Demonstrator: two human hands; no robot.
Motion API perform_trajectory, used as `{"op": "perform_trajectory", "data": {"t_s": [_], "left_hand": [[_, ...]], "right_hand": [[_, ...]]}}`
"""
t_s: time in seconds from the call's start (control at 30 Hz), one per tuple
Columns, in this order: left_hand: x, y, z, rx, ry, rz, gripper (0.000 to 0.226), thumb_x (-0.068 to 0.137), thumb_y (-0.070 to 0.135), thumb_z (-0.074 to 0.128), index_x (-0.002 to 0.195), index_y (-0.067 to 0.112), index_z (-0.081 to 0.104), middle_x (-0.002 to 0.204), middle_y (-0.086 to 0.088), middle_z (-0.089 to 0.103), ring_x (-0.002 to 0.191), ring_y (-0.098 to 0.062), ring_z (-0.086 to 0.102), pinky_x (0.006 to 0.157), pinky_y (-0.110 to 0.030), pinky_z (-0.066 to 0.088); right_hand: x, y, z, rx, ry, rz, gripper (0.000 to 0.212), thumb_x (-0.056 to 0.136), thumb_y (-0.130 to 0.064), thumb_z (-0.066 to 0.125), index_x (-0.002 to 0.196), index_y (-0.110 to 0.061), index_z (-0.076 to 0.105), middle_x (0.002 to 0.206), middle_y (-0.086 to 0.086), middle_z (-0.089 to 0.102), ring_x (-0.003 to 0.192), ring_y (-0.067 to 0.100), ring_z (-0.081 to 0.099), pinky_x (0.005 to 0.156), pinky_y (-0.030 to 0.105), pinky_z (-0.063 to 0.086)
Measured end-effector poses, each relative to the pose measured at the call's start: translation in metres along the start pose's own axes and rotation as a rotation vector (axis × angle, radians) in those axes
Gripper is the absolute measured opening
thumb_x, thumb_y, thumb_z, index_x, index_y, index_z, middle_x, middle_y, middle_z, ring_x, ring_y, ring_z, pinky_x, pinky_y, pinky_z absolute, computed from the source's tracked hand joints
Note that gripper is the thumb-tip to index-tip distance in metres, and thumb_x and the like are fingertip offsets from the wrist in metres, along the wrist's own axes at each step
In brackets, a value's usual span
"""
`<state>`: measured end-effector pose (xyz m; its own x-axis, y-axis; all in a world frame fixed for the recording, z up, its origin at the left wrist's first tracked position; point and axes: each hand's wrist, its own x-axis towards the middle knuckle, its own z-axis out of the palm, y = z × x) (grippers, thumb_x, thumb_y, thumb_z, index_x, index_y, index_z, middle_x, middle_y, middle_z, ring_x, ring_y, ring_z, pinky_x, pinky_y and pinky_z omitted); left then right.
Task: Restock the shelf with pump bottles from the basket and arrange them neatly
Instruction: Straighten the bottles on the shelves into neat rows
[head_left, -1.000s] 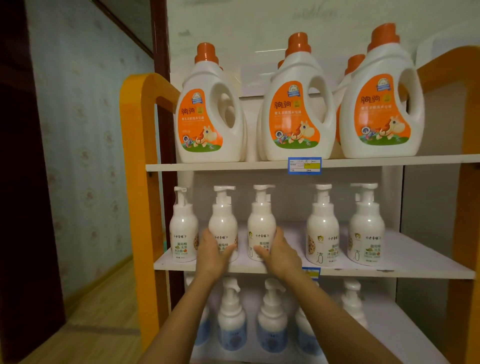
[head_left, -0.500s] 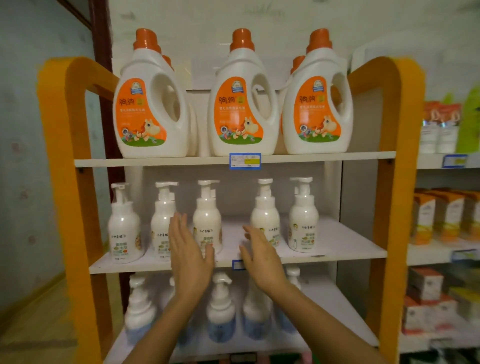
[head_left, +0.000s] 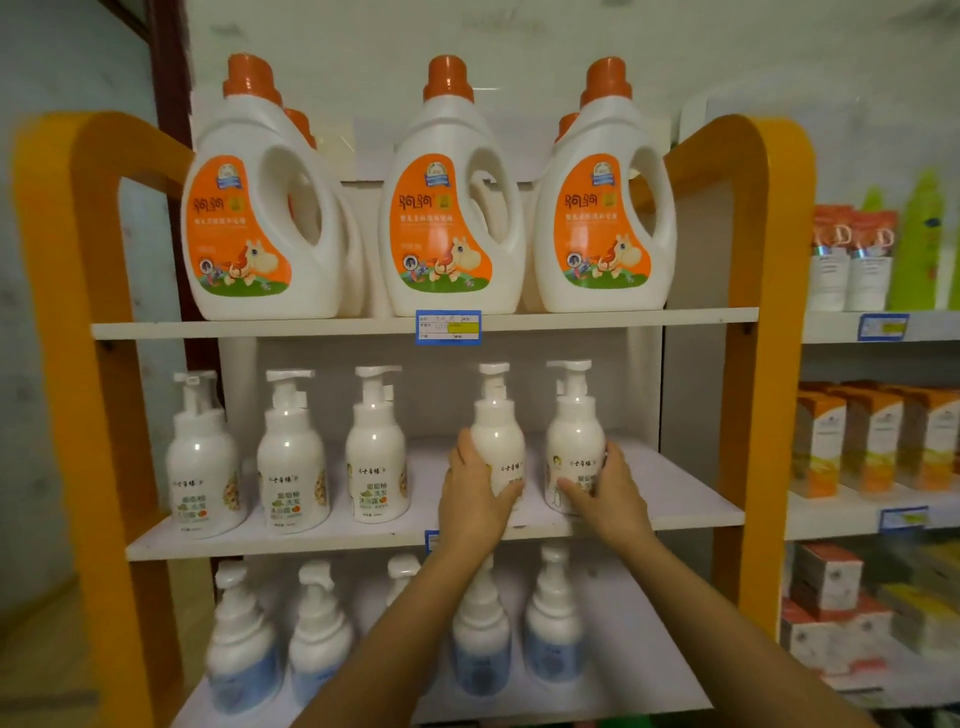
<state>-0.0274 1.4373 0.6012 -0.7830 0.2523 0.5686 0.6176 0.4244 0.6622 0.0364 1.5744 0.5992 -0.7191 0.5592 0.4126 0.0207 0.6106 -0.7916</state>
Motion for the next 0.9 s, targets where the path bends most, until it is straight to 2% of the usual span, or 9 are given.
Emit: {"op": "perform_trajectory", "data": {"t_s": [0.3,0.5,0.73,0.9], "left_hand": [[0.006,-0.018,-0.01,-0.006,0.08,-0.003,0.072,0.076,0.016,0.069,0.132,0.008,0.024,0.129,-0.015,0.042,0.118,-0.03,0.046,0.094,-0.039,0.043],[0.013,-0.03,-0.018,0.013,0.085,-0.039,0.074,0.075,0.015,0.07,0.132,0.008,0.024,0.13,-0.015,0.042,0.12,-0.031,0.044,0.1,-0.041,0.04],[0.014,-0.03,-0.02,0.012,0.068,-0.036,0.074,0.074,0.018,0.071,0.132,0.009,0.025,0.13,-0.014,0.043,0.119,-0.03,0.045,0.101,-0.043,0.041],[0.015,-0.03,-0.021,-0.02,0.021,0.005,0.07,0.075,0.018,0.07,0.13,0.012,0.027,0.128,-0.011,0.046,0.116,-0.025,0.048,0.092,-0.032,0.041]], "right_hand": [[-0.004,-0.013,0.03,-0.037,0.008,-0.039,0.066,0.079,-0.034,0.067,0.132,-0.017,0.03,0.132,0.009,0.049,0.112,0.033,0.054,0.09,0.044,0.045],[-0.004,-0.02,0.042,-0.052,0.019,-0.019,0.068,0.081,-0.032,0.065,0.134,-0.015,0.027,0.134,0.01,0.045,0.115,0.035,0.052,0.093,0.046,0.044],[-0.004,-0.022,0.032,-0.041,-0.044,-0.031,0.064,0.08,-0.03,0.066,0.131,-0.014,0.03,0.131,0.012,0.048,0.114,0.033,0.052,0.096,0.048,0.044],[-0.003,-0.015,0.023,-0.006,-0.105,-0.063,0.059,0.081,-0.03,0.065,0.128,-0.017,0.032,0.129,0.011,0.051,0.113,0.029,0.054,0.096,0.049,0.046]]}}
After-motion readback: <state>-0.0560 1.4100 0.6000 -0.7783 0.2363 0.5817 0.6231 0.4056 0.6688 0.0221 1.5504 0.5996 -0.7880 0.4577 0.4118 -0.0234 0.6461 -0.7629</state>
